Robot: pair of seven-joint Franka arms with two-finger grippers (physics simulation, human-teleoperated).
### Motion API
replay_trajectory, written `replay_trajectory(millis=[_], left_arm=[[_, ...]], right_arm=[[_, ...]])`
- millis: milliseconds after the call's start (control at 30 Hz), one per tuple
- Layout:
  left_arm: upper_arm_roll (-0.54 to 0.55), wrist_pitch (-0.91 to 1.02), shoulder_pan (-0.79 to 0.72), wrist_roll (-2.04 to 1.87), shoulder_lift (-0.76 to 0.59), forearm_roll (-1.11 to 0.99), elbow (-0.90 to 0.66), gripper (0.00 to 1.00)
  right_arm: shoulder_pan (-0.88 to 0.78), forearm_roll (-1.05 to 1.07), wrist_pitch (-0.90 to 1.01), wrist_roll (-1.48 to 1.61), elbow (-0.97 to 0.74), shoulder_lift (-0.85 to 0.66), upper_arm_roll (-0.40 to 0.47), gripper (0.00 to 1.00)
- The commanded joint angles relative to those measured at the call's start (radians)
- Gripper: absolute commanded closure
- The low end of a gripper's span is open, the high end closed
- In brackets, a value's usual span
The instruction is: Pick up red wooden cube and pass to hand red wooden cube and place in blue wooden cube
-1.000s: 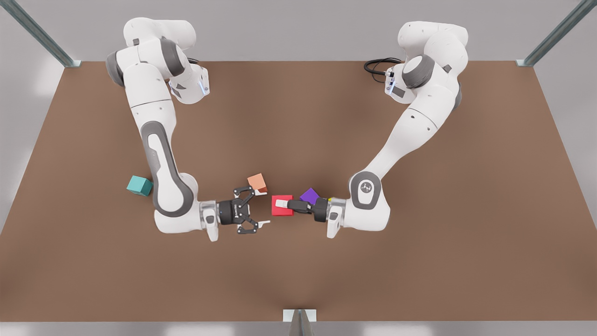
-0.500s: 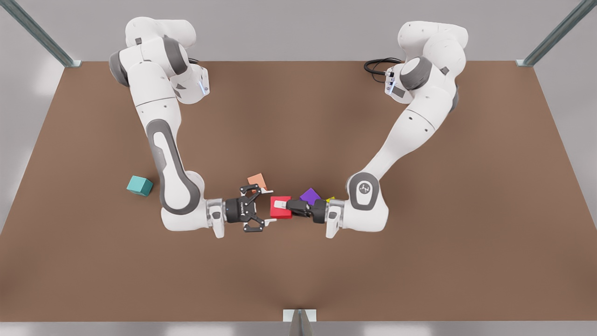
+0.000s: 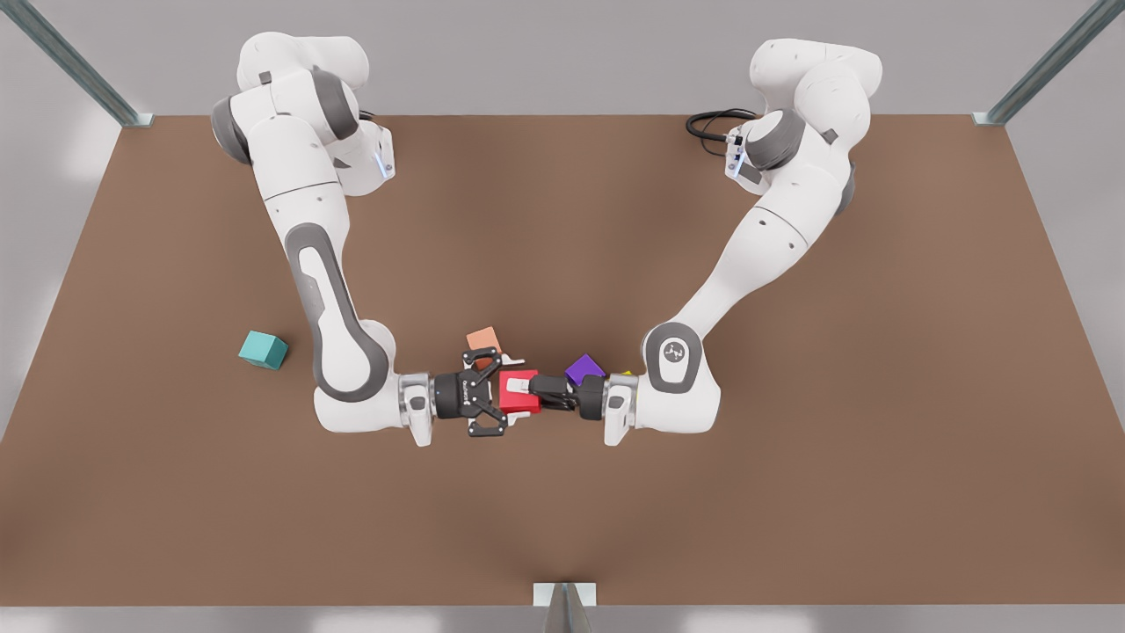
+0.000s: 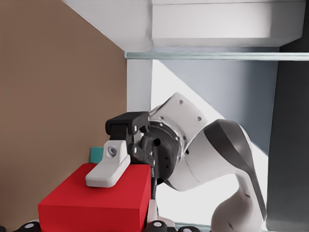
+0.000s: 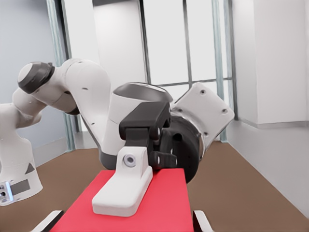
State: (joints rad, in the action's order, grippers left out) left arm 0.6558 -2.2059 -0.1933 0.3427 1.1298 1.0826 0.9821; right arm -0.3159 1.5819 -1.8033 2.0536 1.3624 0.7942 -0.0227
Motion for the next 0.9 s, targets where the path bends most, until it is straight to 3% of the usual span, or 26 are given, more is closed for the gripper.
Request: replay_trajectory(millis=[0, 33, 67, 267, 333, 533, 700, 767, 833, 867], left_arm=[[0.001, 0.003, 0.0, 0.056, -0.001, 0.011, 0.0, 0.37], [0.001, 0.003, 0.0, 0.058, -0.001, 0.011, 0.0, 0.37], [0.001, 0.002, 0.0, 0.059, -0.001, 0.011, 0.0, 0.37], [0.001, 0.002, -0.002, 0.059, -0.001, 0.011, 0.0, 0.37], [0.001, 0.002, 0.0, 0.035, -0.002, 0.011, 0.004, 0.0], [0.002, 0.008, 0.012, 0.005, -0.01, 0.01, 0.007, 0.0], [0.008, 0.159, 0.192, 0.015, -0.041, -0.061, 0.076, 0.0], [0.002, 0.356, 0.334, -0.134, -0.074, -0.187, 0.125, 0.0], [0.01, 0.845, 0.456, -0.298, -0.131, -0.777, -0.028, 0.0], [0.015, 0.917, 0.509, -0.343, -0.249, -1.038, -0.025, 0.0]], right_arm=[[0.0, 0.001, -0.005, 0.008, -0.002, -0.001, 0.0, 0.15], [0.0, 0.001, -0.005, 0.01, -0.002, -0.001, 0.0, 0.25], [0.0, 0.001, -0.005, 0.008, -0.002, -0.001, 0.0, 0.28], [0.0, 0.001, -0.008, 0.003, -0.002, -0.001, 0.0, 0.28], [0.0, 0.001, -0.011, 0.002, -0.002, -0.001, 0.0, 0.28], [0.001, 0.001, -0.01, 0.002, -0.002, -0.003, 0.0, 0.28], [0.005, -0.002, -0.007, 0.003, -0.002, -0.003, 0.0, 0.28], [0.023, -0.052, 0.004, 0.013, 0.0, -0.004, 0.02, 0.28], [0.124, -0.273, 0.093, 0.005, -0.002, -0.004, 0.026, 0.29], [0.17, -0.394, 0.131, 0.003, -0.003, -0.006, 0.026, 0.29]])
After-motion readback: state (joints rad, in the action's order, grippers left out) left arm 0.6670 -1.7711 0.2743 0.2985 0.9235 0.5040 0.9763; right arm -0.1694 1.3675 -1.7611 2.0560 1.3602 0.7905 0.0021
